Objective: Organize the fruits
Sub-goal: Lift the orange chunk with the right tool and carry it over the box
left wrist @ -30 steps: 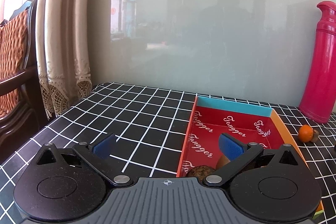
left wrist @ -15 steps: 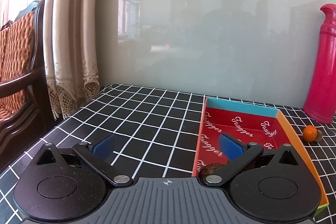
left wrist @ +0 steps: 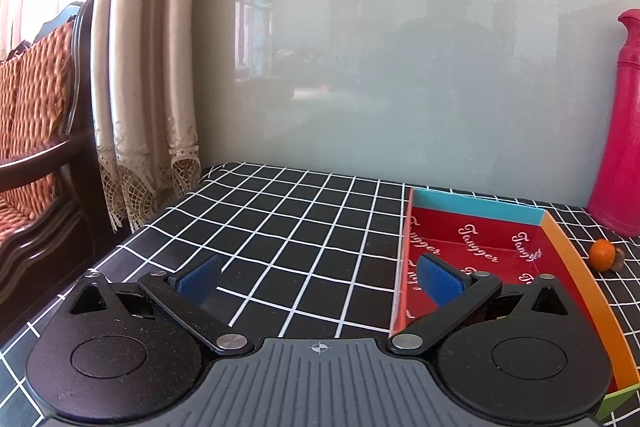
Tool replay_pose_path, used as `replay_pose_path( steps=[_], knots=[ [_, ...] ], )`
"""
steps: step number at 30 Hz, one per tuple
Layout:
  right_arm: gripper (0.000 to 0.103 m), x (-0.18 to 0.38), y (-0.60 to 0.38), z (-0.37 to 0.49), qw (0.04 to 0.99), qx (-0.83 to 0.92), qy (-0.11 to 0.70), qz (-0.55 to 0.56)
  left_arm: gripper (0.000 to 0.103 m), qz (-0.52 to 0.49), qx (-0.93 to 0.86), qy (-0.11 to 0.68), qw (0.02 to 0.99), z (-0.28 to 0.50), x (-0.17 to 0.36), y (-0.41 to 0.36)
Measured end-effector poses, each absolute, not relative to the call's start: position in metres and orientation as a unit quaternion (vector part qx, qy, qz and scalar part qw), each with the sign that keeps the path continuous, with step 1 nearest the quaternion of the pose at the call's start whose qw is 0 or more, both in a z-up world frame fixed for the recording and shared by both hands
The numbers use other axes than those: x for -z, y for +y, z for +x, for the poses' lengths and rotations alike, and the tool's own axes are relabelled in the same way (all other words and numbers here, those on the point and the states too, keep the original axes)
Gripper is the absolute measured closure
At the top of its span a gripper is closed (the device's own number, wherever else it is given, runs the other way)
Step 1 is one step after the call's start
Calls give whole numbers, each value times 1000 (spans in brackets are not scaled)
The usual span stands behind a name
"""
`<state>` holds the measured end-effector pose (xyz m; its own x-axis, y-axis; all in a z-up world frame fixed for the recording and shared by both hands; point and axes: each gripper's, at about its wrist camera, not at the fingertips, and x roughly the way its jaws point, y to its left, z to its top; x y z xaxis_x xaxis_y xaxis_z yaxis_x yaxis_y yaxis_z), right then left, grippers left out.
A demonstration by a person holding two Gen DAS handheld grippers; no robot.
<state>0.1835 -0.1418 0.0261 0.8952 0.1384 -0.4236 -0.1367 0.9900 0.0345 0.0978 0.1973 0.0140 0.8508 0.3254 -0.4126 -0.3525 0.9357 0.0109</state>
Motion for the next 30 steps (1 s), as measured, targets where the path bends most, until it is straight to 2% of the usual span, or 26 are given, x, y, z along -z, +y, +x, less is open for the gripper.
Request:
replay_pose_path(
  steps=[30],
  knots=[
    [72,-33,-42,168,959,-193,206,-18,0,-25,-182,216,959,93,-12,210]
  ],
)
